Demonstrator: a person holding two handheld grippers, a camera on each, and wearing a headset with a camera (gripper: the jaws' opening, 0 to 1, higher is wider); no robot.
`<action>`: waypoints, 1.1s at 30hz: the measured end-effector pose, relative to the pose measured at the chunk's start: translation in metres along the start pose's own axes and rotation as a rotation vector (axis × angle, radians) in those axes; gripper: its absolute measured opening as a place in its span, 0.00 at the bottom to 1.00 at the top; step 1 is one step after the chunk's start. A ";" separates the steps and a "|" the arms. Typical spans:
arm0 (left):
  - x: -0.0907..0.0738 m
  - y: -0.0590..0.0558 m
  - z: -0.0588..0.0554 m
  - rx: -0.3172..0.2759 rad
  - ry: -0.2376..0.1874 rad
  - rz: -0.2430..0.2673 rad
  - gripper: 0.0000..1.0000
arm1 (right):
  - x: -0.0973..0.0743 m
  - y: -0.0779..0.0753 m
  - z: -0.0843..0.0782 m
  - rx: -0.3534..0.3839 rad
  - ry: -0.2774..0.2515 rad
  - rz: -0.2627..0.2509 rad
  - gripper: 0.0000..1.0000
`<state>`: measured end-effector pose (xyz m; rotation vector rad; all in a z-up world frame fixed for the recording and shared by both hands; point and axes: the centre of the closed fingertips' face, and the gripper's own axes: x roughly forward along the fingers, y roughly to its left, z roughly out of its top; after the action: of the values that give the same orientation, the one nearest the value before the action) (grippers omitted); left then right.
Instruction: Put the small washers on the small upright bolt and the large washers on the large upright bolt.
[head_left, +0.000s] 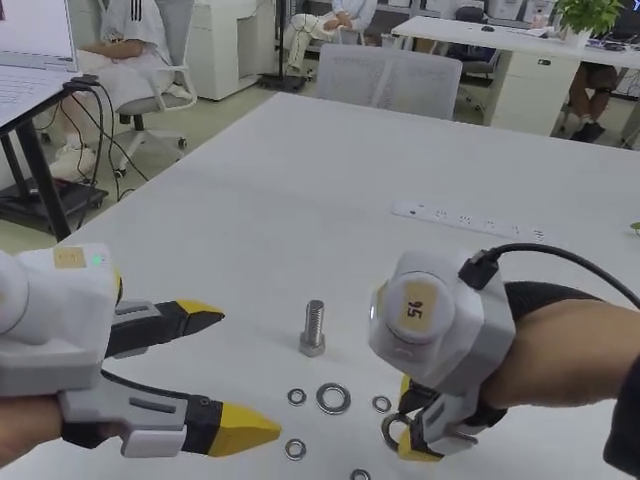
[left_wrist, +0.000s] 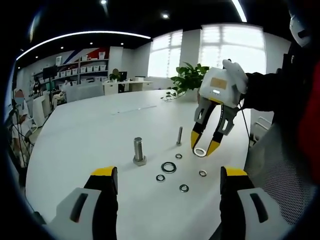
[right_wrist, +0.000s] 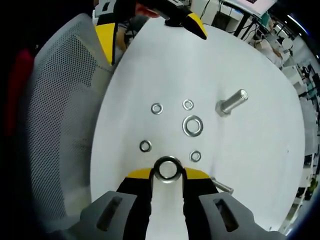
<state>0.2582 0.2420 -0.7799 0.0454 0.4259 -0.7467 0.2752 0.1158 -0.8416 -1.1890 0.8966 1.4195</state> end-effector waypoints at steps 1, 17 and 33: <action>0.000 0.002 0.000 0.000 -0.003 0.004 0.85 | -0.001 0.000 0.001 0.001 -0.003 -0.001 0.23; 0.001 0.015 0.002 -0.018 -0.069 0.029 0.86 | -0.043 -0.017 0.021 0.022 -0.084 -0.043 0.23; 0.000 0.028 0.002 0.001 -0.088 0.081 0.85 | -0.072 -0.055 0.046 0.009 -0.138 -0.089 0.23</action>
<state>0.2775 0.2619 -0.7810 0.0307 0.3379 -0.6665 0.3184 0.1529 -0.7570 -1.0972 0.7451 1.4062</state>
